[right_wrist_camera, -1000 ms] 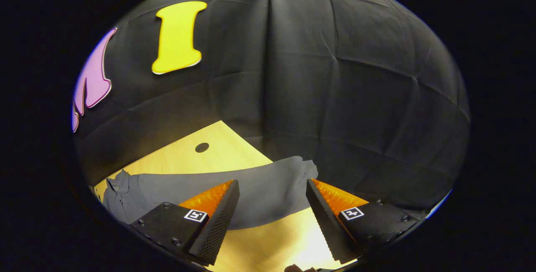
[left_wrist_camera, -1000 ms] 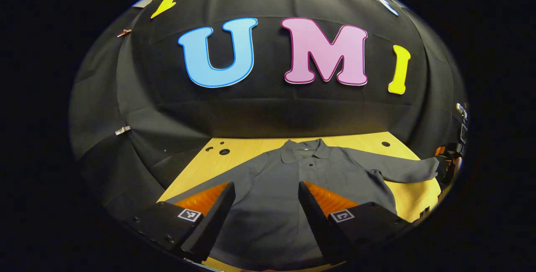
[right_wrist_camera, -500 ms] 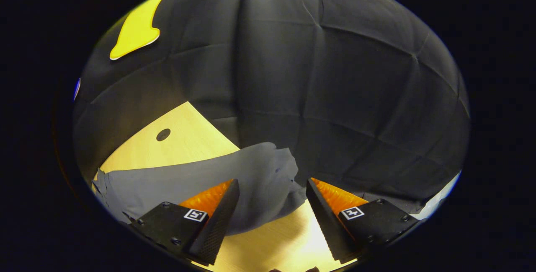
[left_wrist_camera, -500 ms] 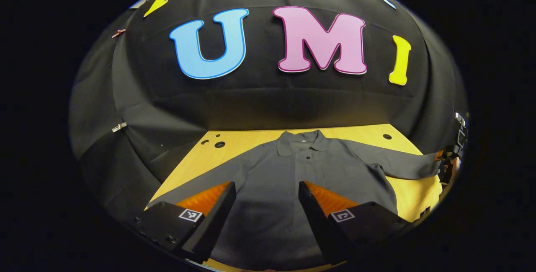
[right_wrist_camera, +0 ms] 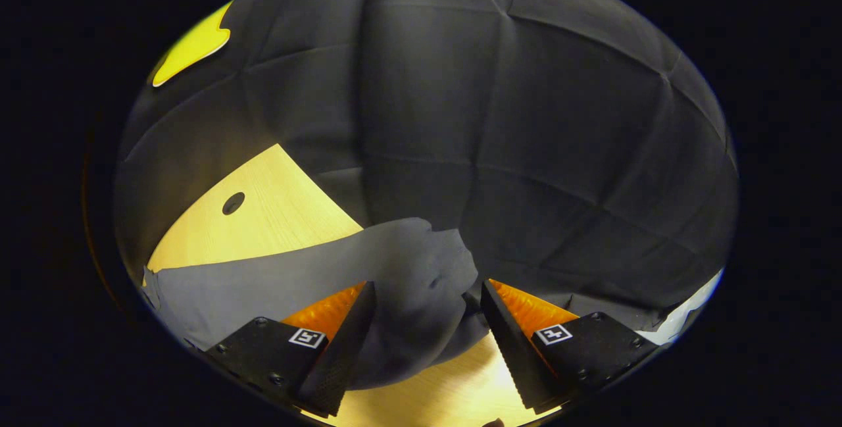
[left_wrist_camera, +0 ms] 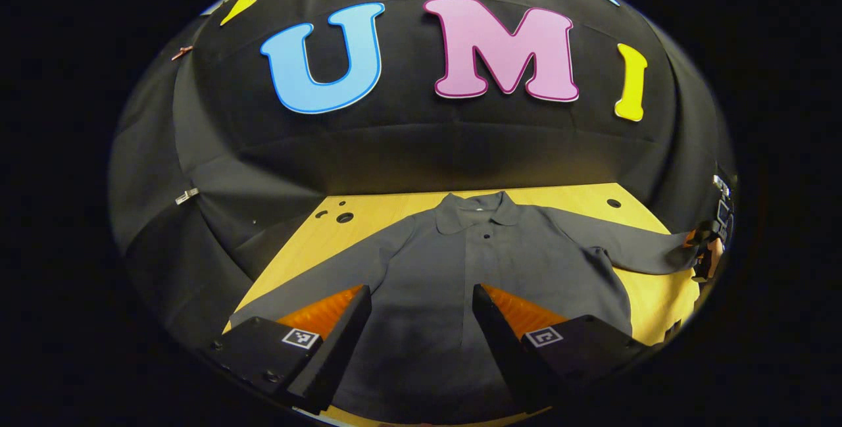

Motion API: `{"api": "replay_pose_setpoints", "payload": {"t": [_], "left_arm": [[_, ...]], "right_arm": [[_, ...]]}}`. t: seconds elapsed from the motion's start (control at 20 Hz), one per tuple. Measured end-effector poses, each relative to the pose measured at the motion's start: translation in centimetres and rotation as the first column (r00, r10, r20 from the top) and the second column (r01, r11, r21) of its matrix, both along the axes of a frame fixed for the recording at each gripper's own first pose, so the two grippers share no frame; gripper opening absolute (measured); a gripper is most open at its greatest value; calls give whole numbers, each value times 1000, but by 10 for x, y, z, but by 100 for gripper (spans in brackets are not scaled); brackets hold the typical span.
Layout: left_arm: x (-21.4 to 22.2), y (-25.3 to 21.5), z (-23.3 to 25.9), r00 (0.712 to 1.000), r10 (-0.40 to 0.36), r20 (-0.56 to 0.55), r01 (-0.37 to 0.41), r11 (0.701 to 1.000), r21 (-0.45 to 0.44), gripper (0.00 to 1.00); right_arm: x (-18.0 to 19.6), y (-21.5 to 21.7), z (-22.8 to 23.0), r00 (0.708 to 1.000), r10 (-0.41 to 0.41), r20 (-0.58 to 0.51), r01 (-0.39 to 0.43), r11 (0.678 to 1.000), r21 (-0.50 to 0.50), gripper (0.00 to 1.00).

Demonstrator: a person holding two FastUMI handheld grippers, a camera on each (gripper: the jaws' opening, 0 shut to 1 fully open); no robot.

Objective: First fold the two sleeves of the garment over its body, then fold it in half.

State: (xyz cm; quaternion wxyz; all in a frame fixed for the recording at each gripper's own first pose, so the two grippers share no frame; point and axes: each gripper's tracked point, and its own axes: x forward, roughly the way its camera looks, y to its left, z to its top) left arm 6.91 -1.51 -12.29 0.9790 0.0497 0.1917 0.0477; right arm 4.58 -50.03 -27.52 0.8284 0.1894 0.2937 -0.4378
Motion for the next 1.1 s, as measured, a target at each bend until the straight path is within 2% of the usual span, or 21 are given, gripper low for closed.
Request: {"api": "replay_pose_setpoints", "payload": {"t": [0.05, 0.15, 0.2, 0.25, 0.3, 0.4, 0.45, 0.5, 0.55, 0.6, 0.85, 1.0, 1.1], "left_arm": [[1, 2, -1, 1000, 9, 0, -9, 1000, 5, 98], [0, 1, 1, 1000, 20, 5, -20, 1000, 7, 98], [0, -1, 1, 1000, 23, 6, -23, 1000, 8, 98], [-1, -1, -1, 1000, 28, 4, -28, 1000, 8, 98], [-2, -3, -1, 999, 37, -2, -37, 999, 1, 98], [-3, -9, 1, 999, 43, 1, -42, 999, -20, 98], [-4, -13, 2, 999, 43, 3, -43, 999, -24, 98], [-3, -16, 2, 999, 43, 4, -43, 999, -26, 98], [-4, -19, 4, 999, 38, 7, -38, 999, -33, 98], [-4, -23, 6, 999, 32, 10, -32, 999, -37, 98], [-12, -14, 14, 998, 50, 37, -48, 997, -55, 98], [-16, -4, 20, 996, 76, 52, -72, 994, -78, 98], [-18, 3, 22, 995, 87, 52, -83, 993, -84, 98]], "right_arm": [[0, 0, 1, 1000, 2, 5, -2, 1000, 15, 99], [0, -3, 2, 1000, -13, 15, 12, 1000, 17, 67], [1, -4, 1, 1000, -13, 16, 13, 1000, 13, 67], [2, -4, 1, 1000, -7, 16, 6, 1000, 19, 51], [3, -4, 0, 1000, 5, 12, -5, 1000, 25, 31], [8, -3, -2, 1000, 28, -1, -28, 999, 16, 21], [10, -1, -1, 999, 43, -6, -43, 999, 9, 19], [10, -3, 0, 998, 57, -5, -57, 998, -1, 3], [10, -1, 6, 998, 67, -2, -67, 998, -7, 10], [13, 0, 10, 997, 75, 10, -75, 997, -14, 7], [14, 10, 46, 993, 110, 36, -108, 992, -61, 7], [22, 22, 74, 983, 185, 4, -182, 970, -163, 7], [31, 34, 95, 973, 229, 13, -223, 956, -189, 7]]}}
